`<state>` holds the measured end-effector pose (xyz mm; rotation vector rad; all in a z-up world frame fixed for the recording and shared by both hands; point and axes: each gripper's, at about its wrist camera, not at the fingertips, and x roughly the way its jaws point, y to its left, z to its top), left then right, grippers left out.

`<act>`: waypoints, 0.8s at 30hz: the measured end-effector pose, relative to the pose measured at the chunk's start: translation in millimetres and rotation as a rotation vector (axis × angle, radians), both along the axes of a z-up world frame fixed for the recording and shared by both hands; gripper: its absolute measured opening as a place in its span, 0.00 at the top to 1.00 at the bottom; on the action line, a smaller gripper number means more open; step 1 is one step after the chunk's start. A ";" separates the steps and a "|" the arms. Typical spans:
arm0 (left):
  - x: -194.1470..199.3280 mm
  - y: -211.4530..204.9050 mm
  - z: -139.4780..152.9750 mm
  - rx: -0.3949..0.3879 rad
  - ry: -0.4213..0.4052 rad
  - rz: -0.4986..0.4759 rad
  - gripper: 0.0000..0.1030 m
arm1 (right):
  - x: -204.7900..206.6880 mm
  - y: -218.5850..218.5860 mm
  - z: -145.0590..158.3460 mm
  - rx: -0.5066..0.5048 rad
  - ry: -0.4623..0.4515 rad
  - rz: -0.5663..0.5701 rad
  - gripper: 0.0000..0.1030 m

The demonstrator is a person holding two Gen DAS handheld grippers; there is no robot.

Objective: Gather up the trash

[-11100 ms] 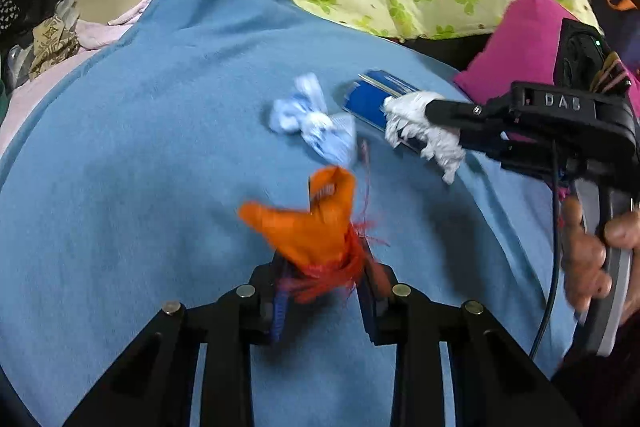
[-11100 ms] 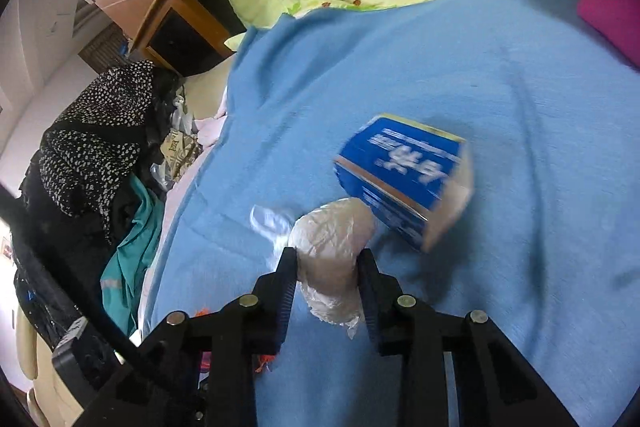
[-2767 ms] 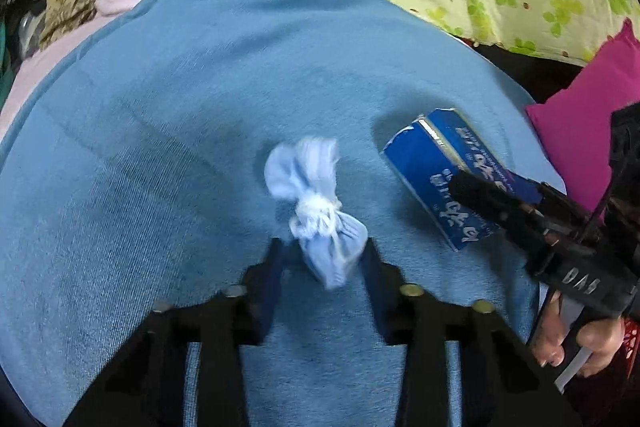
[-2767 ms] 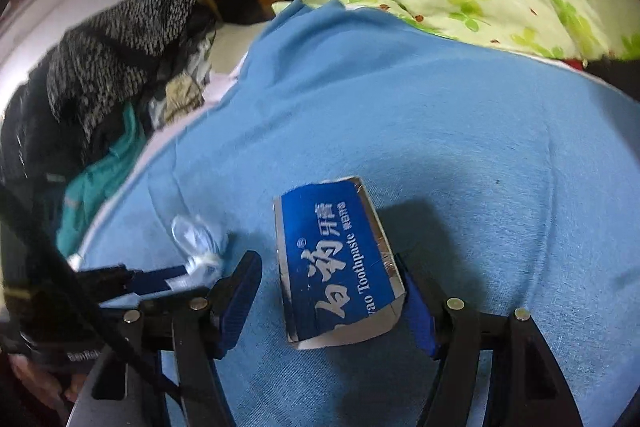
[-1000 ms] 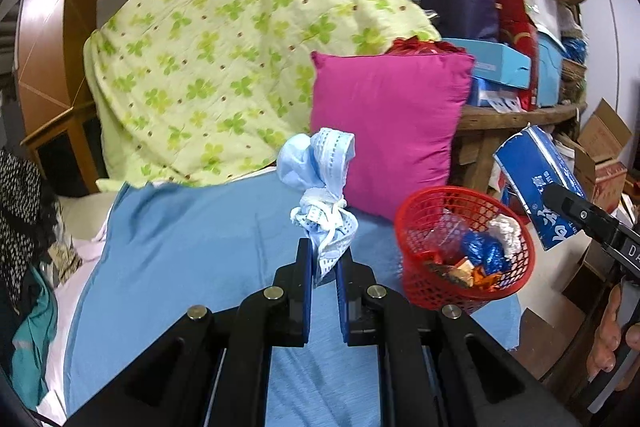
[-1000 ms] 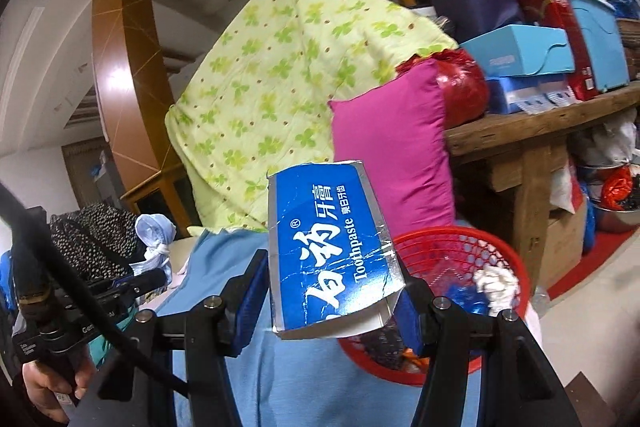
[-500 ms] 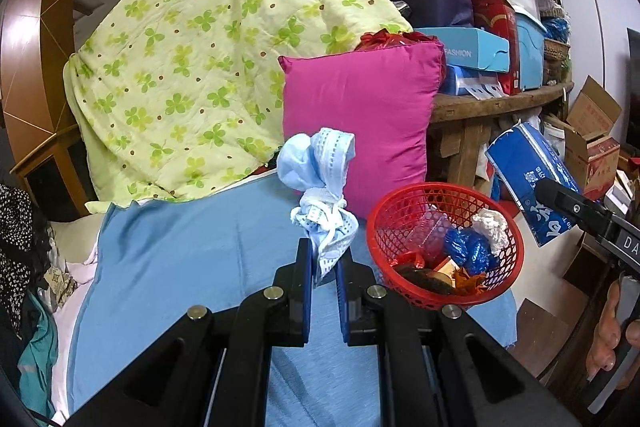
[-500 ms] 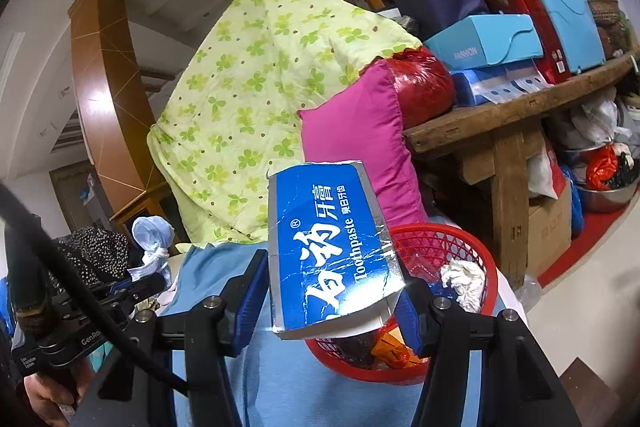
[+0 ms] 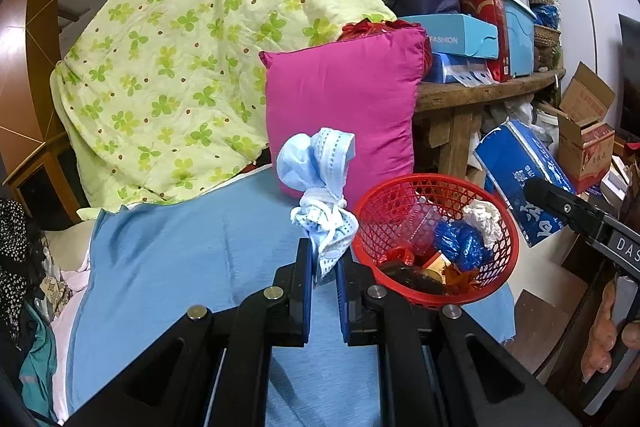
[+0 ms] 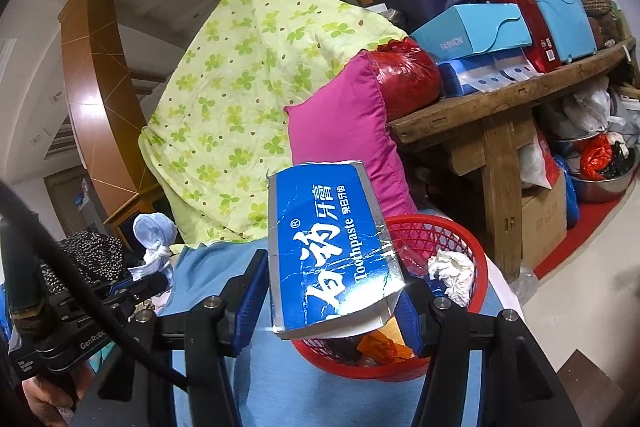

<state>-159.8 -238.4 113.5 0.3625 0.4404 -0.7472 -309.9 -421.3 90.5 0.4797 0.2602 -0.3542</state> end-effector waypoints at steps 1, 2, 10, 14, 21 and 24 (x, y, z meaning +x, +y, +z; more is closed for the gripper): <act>-0.1 -1.5 -0.7 0.002 0.001 -0.003 0.89 | -0.4 -0.5 -0.6 0.003 -0.001 -0.002 0.41; -0.2 -3.2 -1.4 0.005 0.001 -0.004 0.89 | -0.6 -1.0 -1.2 0.008 -0.001 -0.003 0.41; 0.0 -15.0 -7.2 0.025 0.000 -0.020 0.89 | 0.2 -9.0 -7.4 0.025 0.005 -0.014 0.41; 0.3 -20.4 -9.6 0.037 0.000 -0.028 0.89 | 0.8 -11.0 -10.3 0.029 0.007 -0.018 0.41; 0.4 -30.6 -14.0 0.052 0.015 -0.047 0.89 | 0.6 -16.6 -14.5 0.047 0.010 -0.028 0.41; 1.3 -35.0 -16.8 0.059 0.026 -0.054 0.89 | -0.1 -20.5 -17.2 0.055 0.012 -0.035 0.41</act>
